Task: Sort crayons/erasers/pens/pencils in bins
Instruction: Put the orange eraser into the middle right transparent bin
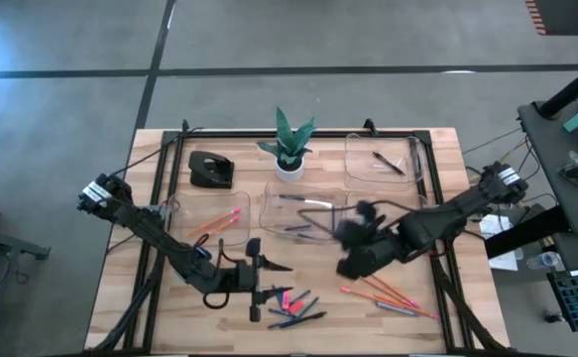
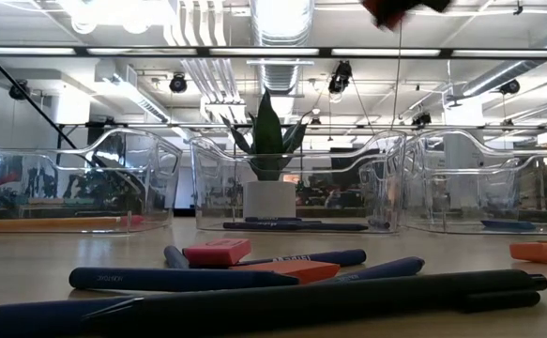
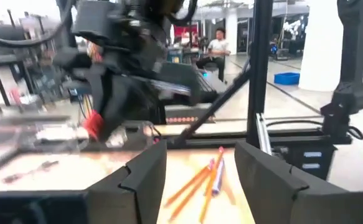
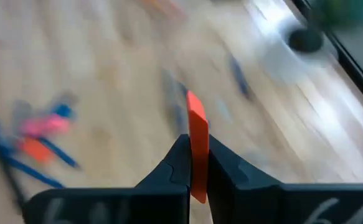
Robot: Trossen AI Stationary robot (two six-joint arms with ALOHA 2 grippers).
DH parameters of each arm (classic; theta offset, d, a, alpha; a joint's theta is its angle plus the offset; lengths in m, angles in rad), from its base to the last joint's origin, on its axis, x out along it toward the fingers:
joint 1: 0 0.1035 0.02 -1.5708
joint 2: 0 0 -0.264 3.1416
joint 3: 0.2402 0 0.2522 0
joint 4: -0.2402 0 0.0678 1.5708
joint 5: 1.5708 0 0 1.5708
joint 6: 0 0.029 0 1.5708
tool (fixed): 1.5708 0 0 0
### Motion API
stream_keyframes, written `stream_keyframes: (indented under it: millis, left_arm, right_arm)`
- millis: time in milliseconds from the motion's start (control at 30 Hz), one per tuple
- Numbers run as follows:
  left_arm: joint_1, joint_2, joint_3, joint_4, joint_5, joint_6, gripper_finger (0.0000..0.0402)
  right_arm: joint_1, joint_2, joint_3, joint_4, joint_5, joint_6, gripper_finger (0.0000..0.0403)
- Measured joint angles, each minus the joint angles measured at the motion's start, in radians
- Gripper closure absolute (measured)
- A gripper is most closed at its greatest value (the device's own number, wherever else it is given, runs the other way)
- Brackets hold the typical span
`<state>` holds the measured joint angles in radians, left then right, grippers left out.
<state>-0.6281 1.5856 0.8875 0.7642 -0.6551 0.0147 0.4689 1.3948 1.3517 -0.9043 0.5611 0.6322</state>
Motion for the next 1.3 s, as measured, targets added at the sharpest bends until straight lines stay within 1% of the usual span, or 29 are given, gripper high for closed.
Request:
stream_keyframes:
  millis: [133, 200, 267, 333, 500, 667, 867, 933, 1100, 1200, 1300]
  left_arm:
    - [0.0, 0.0, -0.017, -0.026, 0.0, -0.116, 0.0224]
    - [0.0, 0.0, -0.025, -0.04, 0.0, -0.17, 0.0224]
    - [0.0, 0.0, -0.029, -0.051, -0.001, -0.222, 0.0224]
    - [0.0, 0.0, -0.03, -0.052, -0.001, -0.254, 0.0224]
    - [-0.006, 0.0, -0.03, -0.049, 0.0, -0.297, 0.0224]
    - [-0.01, 0.0, -0.03, -0.048, 0.007, -0.301, 0.0224]
    - [-0.015, 0.0, -0.03, -0.048, 0.011, -0.323, 0.0224]
    - [-0.015, 0.0, -0.03, -0.048, 0.015, -0.323, 0.0223]
    - [-0.015, 0.0, -0.03, -0.048, 0.016, -0.323, 0.0223]
    - [-0.015, 0.0, -0.03, -0.049, 0.016, -0.323, 0.0223]
    - [-0.015, 0.0, -0.03, -0.049, 0.016, -0.323, 0.0223]
  right_arm:
    - [-0.014, -0.049, -0.057, -0.256, 0.02, 0.232, 0.0389]
    - [-0.016, -0.068, -0.098, -0.336, 0.021, 0.333, 0.0389]
    - [-0.02, -0.091, -0.149, -0.379, 0.014, 0.41, 0.0389]
    - [-0.029, -0.115, -0.205, -0.385, -0.006, 0.459, 0.0389]
    - [-0.071, -0.171, -0.351, -0.376, -0.083, 0.529, 0.0389]
    - [-0.142, -0.238, -0.493, -0.305, -0.186, 0.527, 0.039]
    - [-0.244, -0.324, -0.649, -0.101, -0.348, 0.443, 0.039]
    - [-0.272, -0.339, -0.683, -0.046, -0.386, 0.419, 0.039]
    - [-0.313, -0.345, -0.729, 0.035, -0.458, 0.353, 0.039]
    - [-0.316, -0.333, -0.732, 0.058, -0.464, 0.333, 0.0389]
    - [-0.315, -0.317, -0.732, 0.073, -0.458, 0.321, 0.0379]
